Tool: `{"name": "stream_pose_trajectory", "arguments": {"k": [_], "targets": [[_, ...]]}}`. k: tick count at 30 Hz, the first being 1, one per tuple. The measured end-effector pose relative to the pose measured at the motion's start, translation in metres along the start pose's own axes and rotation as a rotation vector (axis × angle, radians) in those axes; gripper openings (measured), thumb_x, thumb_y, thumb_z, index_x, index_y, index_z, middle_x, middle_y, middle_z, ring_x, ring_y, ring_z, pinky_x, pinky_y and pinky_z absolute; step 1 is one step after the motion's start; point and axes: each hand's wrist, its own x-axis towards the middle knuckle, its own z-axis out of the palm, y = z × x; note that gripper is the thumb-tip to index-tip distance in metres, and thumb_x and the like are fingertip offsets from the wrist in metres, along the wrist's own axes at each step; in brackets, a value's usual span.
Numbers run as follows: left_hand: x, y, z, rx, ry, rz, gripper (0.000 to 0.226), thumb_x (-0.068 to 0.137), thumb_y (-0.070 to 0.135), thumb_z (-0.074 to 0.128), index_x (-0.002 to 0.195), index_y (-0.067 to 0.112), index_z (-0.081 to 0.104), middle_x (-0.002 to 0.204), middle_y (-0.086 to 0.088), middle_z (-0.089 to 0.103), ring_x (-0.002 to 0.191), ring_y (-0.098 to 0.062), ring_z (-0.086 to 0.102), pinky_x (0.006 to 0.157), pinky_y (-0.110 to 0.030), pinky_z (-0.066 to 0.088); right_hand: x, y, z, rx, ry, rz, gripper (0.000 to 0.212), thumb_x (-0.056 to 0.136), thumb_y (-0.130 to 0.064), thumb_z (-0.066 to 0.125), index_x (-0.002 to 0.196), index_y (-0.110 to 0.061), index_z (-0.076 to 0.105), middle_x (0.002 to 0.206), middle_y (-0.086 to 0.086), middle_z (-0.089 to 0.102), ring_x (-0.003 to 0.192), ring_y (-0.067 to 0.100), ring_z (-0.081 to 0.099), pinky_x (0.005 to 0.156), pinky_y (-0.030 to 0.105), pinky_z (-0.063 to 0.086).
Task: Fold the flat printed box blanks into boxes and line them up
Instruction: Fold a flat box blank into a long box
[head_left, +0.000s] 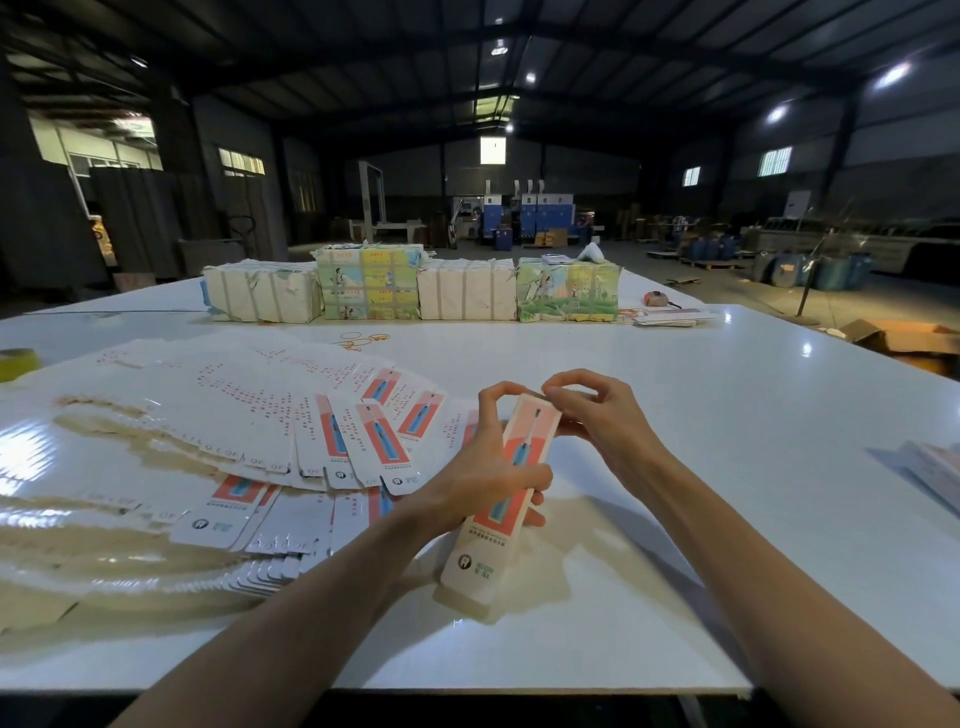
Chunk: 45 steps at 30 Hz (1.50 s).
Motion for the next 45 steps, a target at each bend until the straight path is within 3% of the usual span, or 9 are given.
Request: {"name": "stream_pose_trajectory", "arguments": {"k": [4, 13, 21, 25, 28, 31, 36, 40, 45], "targets": [[0.000, 0.001, 0.000, -0.024, -0.017, 0.022, 0.104, 0.073, 0.023, 0.089, 0.134, 0.071, 0.021, 0.119, 0.004, 0.059, 0.084, -0.020, 0.079, 0.059, -0.035, 0.064, 0.000, 0.000, -0.003, 0.031, -0.010, 0.020, 0.010, 0.101, -0.011, 0.068, 0.100, -0.004, 0.076, 0.091, 0.012, 0.079, 0.089, 0.030, 0.080, 0.072, 0.034, 0.065], [-0.003, 0.007, 0.002, -0.028, -0.008, -0.014, 0.104, 0.072, 0.025, 0.088, 0.123, 0.083, 0.019, 0.122, 0.011, 0.055, 0.084, -0.018, 0.079, 0.062, -0.035, 0.065, 0.004, -0.001, -0.007, 0.142, -0.055, 0.084, 0.025, 0.100, -0.001, 0.063, 0.085, -0.008, 0.083, 0.099, 0.015, 0.079, 0.088, 0.021, 0.078, 0.072, 0.029, 0.061], [-0.009, 0.006, -0.001, 0.072, -0.060, 0.029, 0.102, 0.077, 0.023, 0.086, 0.137, 0.073, 0.020, 0.120, 0.007, 0.057, 0.080, -0.022, 0.080, 0.061, -0.033, 0.064, 0.012, 0.007, -0.012, 0.242, -0.071, 0.339, 0.015, 0.093, -0.005, 0.072, 0.084, -0.004, 0.084, 0.105, 0.018, 0.079, 0.095, 0.025, 0.076, 0.080, 0.032, 0.064], [-0.010, 0.006, 0.001, 0.112, -0.038, 0.023, 0.099, 0.079, 0.026, 0.084, 0.141, 0.068, 0.021, 0.122, 0.002, 0.059, 0.084, -0.025, 0.079, 0.065, -0.037, 0.066, 0.009, 0.005, -0.011, 0.149, -0.055, 0.287, 0.020, 0.094, -0.003, 0.069, 0.079, -0.004, 0.083, 0.098, 0.016, 0.080, 0.083, 0.023, 0.077, 0.073, 0.030, 0.063], [-0.010, 0.006, 0.002, 0.152, -0.013, -0.006, 0.086, 0.080, 0.034, 0.082, 0.143, 0.057, 0.028, 0.121, -0.001, 0.063, 0.085, -0.025, 0.079, 0.074, -0.043, 0.068, 0.004, 0.004, -0.006, 0.084, -0.016, 0.197, 0.027, 0.096, -0.002, 0.065, 0.079, -0.009, 0.085, 0.096, 0.014, 0.080, 0.085, 0.023, 0.080, 0.070, 0.028, 0.062], [-0.011, 0.008, 0.003, 0.184, 0.021, 0.011, 0.084, 0.077, 0.040, 0.079, 0.139, 0.058, 0.025, 0.113, 0.005, 0.064, 0.081, -0.016, 0.079, 0.069, -0.031, 0.067, 0.001, 0.001, -0.002, 0.046, 0.006, 0.120, 0.030, 0.099, -0.002, 0.062, 0.082, -0.010, 0.085, 0.094, 0.012, 0.081, 0.090, 0.023, 0.080, 0.071, 0.028, 0.064], [-0.006, 0.005, 0.006, 0.146, 0.057, 0.034, 0.092, 0.073, 0.038, 0.082, 0.139, 0.062, 0.023, 0.113, 0.005, 0.064, 0.083, -0.025, 0.079, 0.071, -0.039, 0.068, -0.002, -0.002, -0.002, 0.068, 0.020, 0.101, 0.025, 0.100, 0.000, 0.059, 0.091, -0.001, 0.082, 0.094, 0.014, 0.080, 0.090, 0.024, 0.079, 0.071, 0.028, 0.063], [0.000, 0.003, 0.005, 0.115, 0.117, 0.043, 0.086, 0.072, 0.036, 0.084, 0.125, 0.071, 0.026, 0.107, 0.009, 0.064, 0.079, -0.010, 0.078, 0.058, -0.027, 0.063, -0.001, -0.001, -0.001, 0.048, -0.002, 0.095, 0.024, 0.101, -0.001, 0.060, 0.094, -0.005, 0.083, 0.097, 0.011, 0.081, 0.095, 0.024, 0.079, 0.074, 0.029, 0.064], [0.002, 0.000, -0.001, -0.012, 0.213, 0.055, 0.081, 0.075, 0.029, 0.085, 0.116, 0.076, 0.033, 0.102, 0.010, 0.064, 0.083, 0.003, 0.074, 0.053, -0.023, 0.060, -0.002, 0.007, 0.015, 0.002, 0.013, -0.006, 0.020, 0.098, -0.018, 0.075, 0.118, -0.020, 0.075, 0.100, -0.001, 0.083, 0.094, 0.018, 0.080, 0.080, 0.027, 0.065]]}}
